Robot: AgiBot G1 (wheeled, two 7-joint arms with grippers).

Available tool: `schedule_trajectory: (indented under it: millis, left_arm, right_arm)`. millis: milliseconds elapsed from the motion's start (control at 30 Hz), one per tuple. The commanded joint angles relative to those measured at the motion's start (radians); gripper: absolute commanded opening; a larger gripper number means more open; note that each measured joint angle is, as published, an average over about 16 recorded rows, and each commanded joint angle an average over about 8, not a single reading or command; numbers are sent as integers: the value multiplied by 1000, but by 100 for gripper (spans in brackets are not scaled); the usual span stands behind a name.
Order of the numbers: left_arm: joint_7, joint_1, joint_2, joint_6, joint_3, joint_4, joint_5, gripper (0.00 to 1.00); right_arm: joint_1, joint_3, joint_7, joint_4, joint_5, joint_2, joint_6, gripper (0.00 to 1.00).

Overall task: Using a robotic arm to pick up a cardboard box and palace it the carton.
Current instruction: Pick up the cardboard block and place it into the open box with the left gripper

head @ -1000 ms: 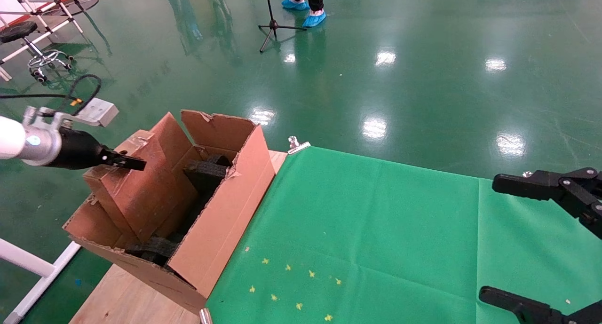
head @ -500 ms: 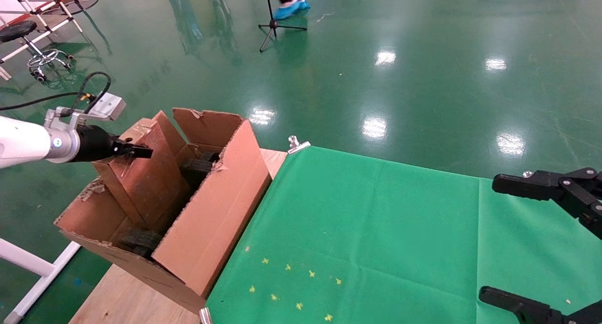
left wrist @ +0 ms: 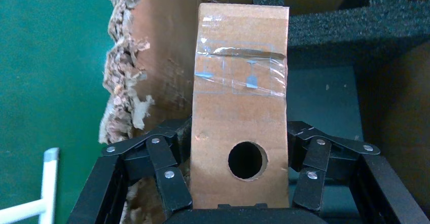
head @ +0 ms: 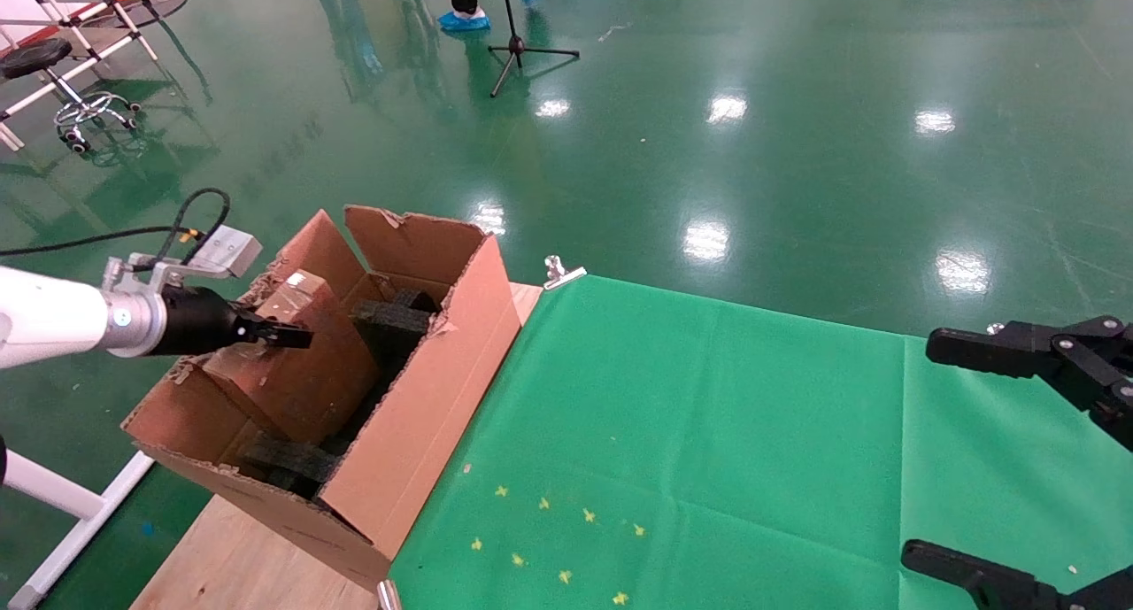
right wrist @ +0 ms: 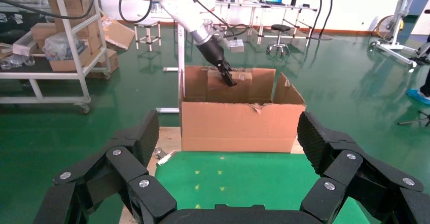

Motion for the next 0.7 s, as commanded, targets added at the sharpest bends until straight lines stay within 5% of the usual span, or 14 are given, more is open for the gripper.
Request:
schedule_trajectory:
  millis: [33,633,700]
  left_arm:
    - [17,19,-5,28,-12,3,-18,0]
    - [-113,87,82,-146,20,41,26,0]
    - [-122,94,87,-155,20,40,26,24]
  right_arm:
    - [0,0,0,0,0,0,0,100]
    - [0,-1,-1,0,1,1,1,100]
    - [0,-1,-1,0,1,1,1,100]
